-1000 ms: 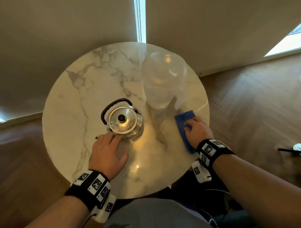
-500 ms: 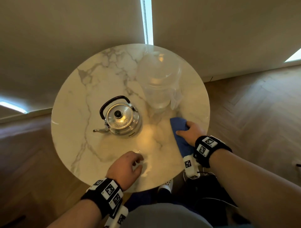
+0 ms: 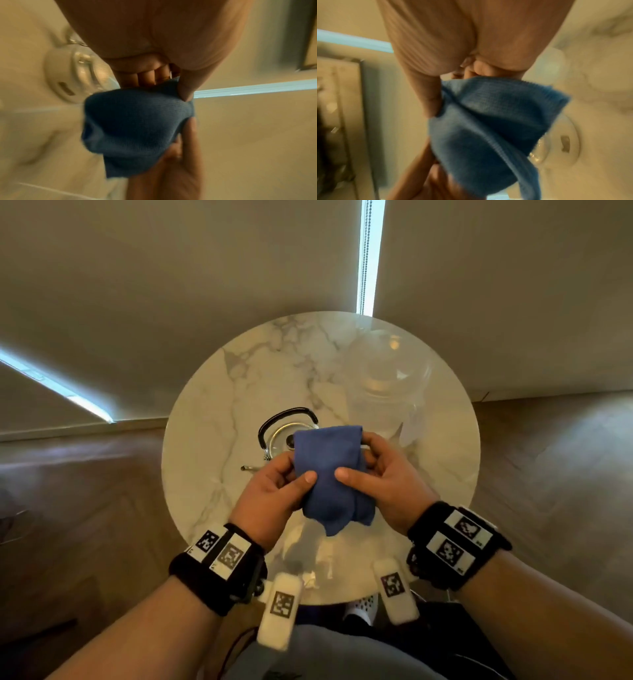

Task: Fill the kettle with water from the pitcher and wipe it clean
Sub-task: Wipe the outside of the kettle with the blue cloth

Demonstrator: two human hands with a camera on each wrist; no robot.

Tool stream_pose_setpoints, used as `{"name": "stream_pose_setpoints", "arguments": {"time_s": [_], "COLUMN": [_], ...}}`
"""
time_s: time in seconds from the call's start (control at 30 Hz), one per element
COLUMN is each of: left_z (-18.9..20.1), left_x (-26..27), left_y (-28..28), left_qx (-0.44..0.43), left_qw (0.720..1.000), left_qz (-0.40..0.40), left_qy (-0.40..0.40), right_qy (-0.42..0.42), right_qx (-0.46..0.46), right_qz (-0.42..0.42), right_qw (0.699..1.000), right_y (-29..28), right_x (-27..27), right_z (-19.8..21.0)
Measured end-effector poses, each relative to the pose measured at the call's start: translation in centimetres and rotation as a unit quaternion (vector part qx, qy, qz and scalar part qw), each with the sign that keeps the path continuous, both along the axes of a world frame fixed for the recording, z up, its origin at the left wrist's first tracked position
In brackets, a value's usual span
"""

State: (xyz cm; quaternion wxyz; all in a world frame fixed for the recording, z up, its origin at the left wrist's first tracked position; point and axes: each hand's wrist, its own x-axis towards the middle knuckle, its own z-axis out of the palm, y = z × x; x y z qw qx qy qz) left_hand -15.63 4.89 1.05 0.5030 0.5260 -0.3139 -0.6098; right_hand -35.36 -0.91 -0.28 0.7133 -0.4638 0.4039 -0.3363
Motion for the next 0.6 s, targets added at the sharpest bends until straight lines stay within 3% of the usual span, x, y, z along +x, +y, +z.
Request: {"name": "stream_pose_setpoints", "arguments": {"time_s": [0.17,0.23,0.3,0.4,0.5,0.6], "left_z": [2.0,0.9,-0.6,-2.9,-4.7,-5.5], "left_x": [0.5,1.1,2.1,3.8,6.8,10.2], "left_y": [-0.3,-0.7,-1.4,-2.5,-4.2,-6.4], "left_qx": [-0.020,-0.002,0.023,0.057,0.058,-0.009], "left_qw": [0.992,0.992,0.997,0.993,0.951,0.889], "left_qz": [-0.033,-0.046,-0.048,-0.034,-0.014,-0.038], "left_qy": [0.123,0.120,0.057,-0.101,-0.303,-0.457], "right_qy": [-0.160,-0.223,-0.227,-0.151,-0.054,0.218], "right_qx": [0.212,0.245,0.282,0.325,0.310,0.174], "right_qz": [0.066,0.077,0.037,-0.073,-0.163,-0.153], "right_qw": [0.962,0.940,0.932,0.931,0.935,0.948], "right_y": [0.4,0.8,0.8,0.5,-0.5,-2.0], "right_x": [1.8,2.6,4.1,5.6,5.9,6.3], "right_z": [0.4,0.0,-0.8,-2.0,-3.2,-2.6]}}
